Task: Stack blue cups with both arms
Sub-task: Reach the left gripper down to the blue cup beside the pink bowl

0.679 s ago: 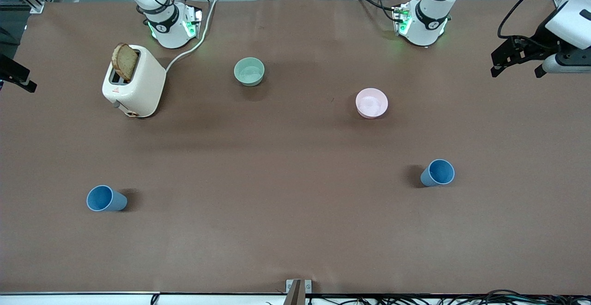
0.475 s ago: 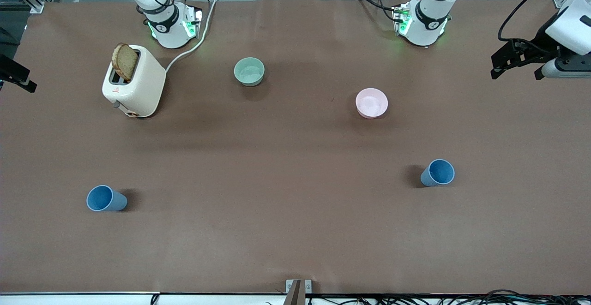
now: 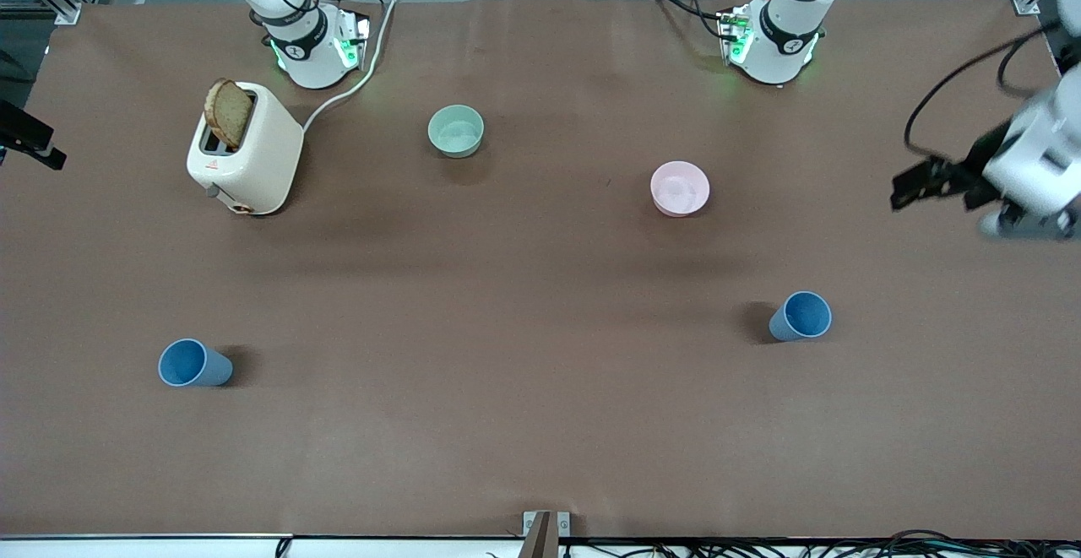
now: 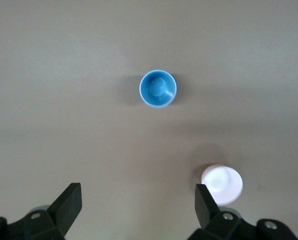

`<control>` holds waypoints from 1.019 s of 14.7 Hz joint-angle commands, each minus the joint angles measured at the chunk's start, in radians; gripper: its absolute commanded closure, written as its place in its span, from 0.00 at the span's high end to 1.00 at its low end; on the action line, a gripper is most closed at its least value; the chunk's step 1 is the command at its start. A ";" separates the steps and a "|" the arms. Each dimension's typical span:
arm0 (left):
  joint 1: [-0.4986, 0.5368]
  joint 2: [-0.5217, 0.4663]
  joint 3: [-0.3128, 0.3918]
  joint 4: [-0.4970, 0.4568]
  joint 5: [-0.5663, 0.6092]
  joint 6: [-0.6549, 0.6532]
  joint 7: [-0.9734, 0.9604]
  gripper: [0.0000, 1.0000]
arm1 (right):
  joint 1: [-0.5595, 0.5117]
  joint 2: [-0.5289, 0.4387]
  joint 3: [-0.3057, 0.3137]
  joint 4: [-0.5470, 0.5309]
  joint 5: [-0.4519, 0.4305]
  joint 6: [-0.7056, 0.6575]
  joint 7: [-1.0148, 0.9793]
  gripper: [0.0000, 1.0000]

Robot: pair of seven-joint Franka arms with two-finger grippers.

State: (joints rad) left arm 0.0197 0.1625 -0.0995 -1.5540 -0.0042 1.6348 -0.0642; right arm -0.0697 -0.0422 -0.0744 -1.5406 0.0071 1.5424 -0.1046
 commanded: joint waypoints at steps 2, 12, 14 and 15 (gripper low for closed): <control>0.028 0.063 0.000 -0.222 0.016 0.370 0.014 1.00 | -0.010 0.001 0.007 0.005 0.007 0.004 0.020 1.00; 0.043 0.287 -0.006 -0.290 0.032 0.663 0.012 0.55 | 0.007 0.001 0.008 0.007 0.008 0.004 0.082 1.00; 0.043 0.308 -0.008 -0.291 0.029 0.675 0.012 0.35 | 0.005 0.001 0.008 0.007 0.008 0.004 0.083 1.00; 0.043 0.313 -0.009 -0.291 0.029 0.680 0.012 0.30 | 0.004 0.001 0.008 0.007 0.008 0.004 0.083 1.00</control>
State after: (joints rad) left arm 0.0558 0.4741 -0.1000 -1.8365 0.0170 2.2946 -0.0612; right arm -0.0649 -0.0422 -0.0695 -1.5405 0.0090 1.5467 -0.0431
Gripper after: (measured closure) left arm 0.542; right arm 0.000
